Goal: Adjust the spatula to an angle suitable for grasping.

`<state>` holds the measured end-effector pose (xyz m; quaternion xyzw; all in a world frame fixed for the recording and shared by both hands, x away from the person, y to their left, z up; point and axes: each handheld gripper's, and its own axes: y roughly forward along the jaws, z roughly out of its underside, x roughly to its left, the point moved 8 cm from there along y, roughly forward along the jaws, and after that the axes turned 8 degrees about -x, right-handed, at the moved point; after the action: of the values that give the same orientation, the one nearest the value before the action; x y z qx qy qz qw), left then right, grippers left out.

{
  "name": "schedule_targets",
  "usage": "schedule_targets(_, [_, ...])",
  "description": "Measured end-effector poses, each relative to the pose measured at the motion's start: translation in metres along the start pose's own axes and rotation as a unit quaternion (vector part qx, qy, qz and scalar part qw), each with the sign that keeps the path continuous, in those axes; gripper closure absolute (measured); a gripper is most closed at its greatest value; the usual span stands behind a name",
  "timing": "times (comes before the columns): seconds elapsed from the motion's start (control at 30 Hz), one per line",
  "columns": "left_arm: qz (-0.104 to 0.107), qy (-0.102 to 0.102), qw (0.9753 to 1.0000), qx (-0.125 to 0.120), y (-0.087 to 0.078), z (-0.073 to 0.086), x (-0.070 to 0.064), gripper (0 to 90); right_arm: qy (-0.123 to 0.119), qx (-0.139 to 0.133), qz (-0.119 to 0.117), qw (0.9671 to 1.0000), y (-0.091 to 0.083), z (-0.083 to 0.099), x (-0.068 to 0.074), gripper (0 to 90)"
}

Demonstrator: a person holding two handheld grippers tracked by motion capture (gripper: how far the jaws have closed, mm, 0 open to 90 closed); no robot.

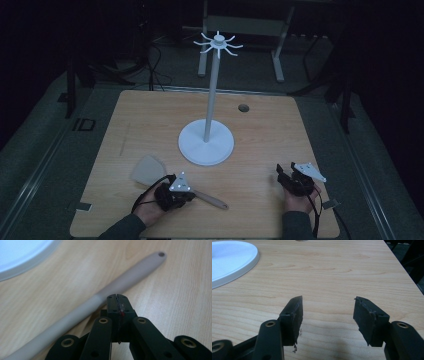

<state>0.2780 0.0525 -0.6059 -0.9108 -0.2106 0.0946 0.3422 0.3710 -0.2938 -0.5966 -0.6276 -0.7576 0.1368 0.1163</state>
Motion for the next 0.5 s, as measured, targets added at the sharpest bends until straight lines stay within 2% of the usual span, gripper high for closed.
schedule_targets(0.1, [-0.006, 0.014, 0.9998, 0.014, 0.006, 0.000, -0.002, 89.9, 0.000, -0.001, -0.001, 1.0000, 0.000, 0.000, 0.000, 40.7])
schedule_targets(0.27, [-0.013, 0.017, 0.9996, 0.018, 0.013, -0.005, 0.001, 89.9, -0.001, -0.001, -0.001, 1.0000, 0.000, 0.000, 0.000, 40.9])
schedule_targets(0.33, [-0.015, 0.015, 0.9996, 0.016, 0.014, -0.006, 0.002, 89.8, -0.001, -0.001, -0.001, 1.0000, 0.000, 0.000, 0.000, 41.0])
schedule_targets(0.4, [-0.027, 0.001, 0.9995, 0.013, 0.021, -0.013, 0.009, 89.8, -0.001, -0.001, -0.001, 1.0000, 0.000, 0.000, 0.000, 41.0])
schedule_targets(0.5, [-0.037, -0.009, 0.9992, 0.015, 0.027, -0.020, 0.017, 89.8, -0.001, -0.001, -0.001, 1.0000, 0.000, 0.000, 0.000, 41.2])
